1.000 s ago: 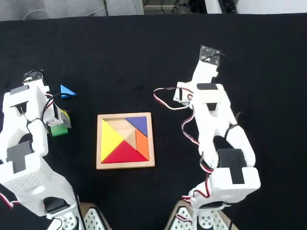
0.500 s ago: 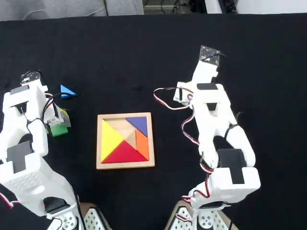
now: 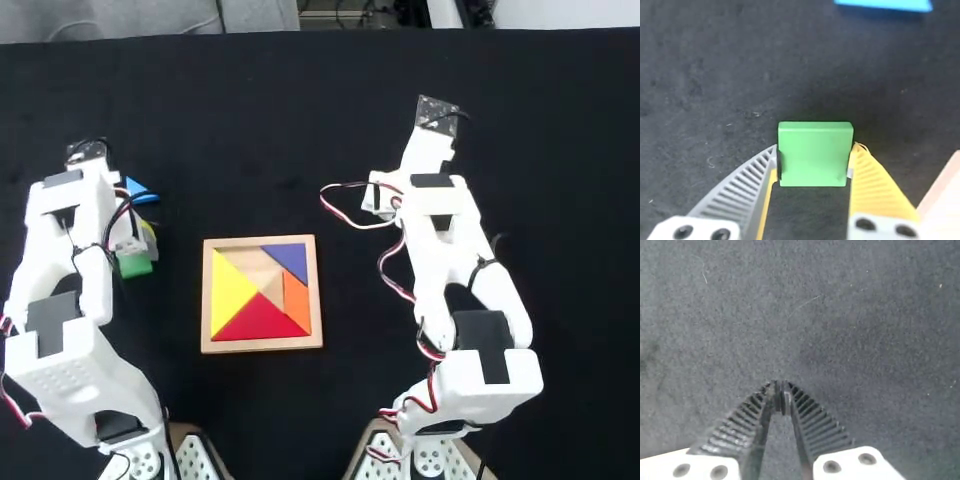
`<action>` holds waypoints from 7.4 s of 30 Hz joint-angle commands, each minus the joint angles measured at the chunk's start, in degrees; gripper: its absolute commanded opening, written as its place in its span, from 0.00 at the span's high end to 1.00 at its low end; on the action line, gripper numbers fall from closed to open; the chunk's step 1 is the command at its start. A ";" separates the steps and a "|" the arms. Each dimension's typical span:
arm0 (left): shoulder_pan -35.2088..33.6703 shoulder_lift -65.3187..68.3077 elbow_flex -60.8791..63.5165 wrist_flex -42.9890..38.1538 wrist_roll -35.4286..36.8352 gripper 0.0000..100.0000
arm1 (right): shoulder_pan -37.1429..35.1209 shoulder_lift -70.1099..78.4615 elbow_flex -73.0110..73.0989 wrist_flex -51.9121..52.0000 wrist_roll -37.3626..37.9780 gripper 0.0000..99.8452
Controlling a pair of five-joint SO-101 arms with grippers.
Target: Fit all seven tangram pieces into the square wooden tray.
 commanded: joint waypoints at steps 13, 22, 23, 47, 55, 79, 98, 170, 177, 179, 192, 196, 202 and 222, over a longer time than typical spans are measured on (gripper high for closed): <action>22.55 -21.19 -6.90 16.53 -17.67 0.83 | 6.33 -3.91 -1.80 -0.97 -0.70 0.99; 35.56 -16.97 -1.19 7.38 -17.49 0.83 | 8.62 -3.82 -2.68 -1.05 -0.70 0.99; 35.91 -15.47 -1.63 7.21 -17.85 0.83 | 8.62 -3.82 -2.68 -1.05 -0.70 0.99; 36.26 -2.20 -7.43 4.92 -25.23 0.83 | 8.53 -3.82 -2.77 -1.05 -0.70 0.99; 36.35 -2.11 -7.43 4.92 -27.52 0.83 | 8.53 -3.82 -2.77 -1.05 -0.70 0.99; 29.23 -5.80 -12.44 3.96 -25.14 0.71 | 8.53 -3.91 -2.86 -1.05 -0.70 0.99; 24.31 -1.58 -5.49 -5.89 -31.65 0.71 | 8.53 -3.91 -2.86 -1.05 -0.70 0.99; -8.57 18.73 -26.33 -15.74 -32.62 0.71 | 8.18 -3.38 -2.77 -1.05 -0.70 0.99; -10.59 9.93 -27.56 -1.85 -32.79 0.71 | 8.18 -3.38 -2.77 -1.05 -0.70 0.99; -9.45 5.27 -27.65 -0.18 -32.70 0.71 | 8.09 -3.38 -2.77 -1.05 -0.70 0.99; 6.55 6.86 -32.57 7.74 -48.18 0.70 | 8.35 -3.47 -2.77 -1.05 -0.70 0.99; 5.58 15.91 -43.65 13.80 -49.49 0.70 | 8.35 -3.56 -2.77 -1.05 -0.70 0.99; 2.95 28.84 -62.90 21.80 -49.23 0.70 | 8.18 -3.65 -2.77 -1.05 -0.70 0.99; 1.80 56.18 -98.77 35.52 -52.75 0.70 | 8.09 -3.47 -2.77 -1.05 -0.70 0.99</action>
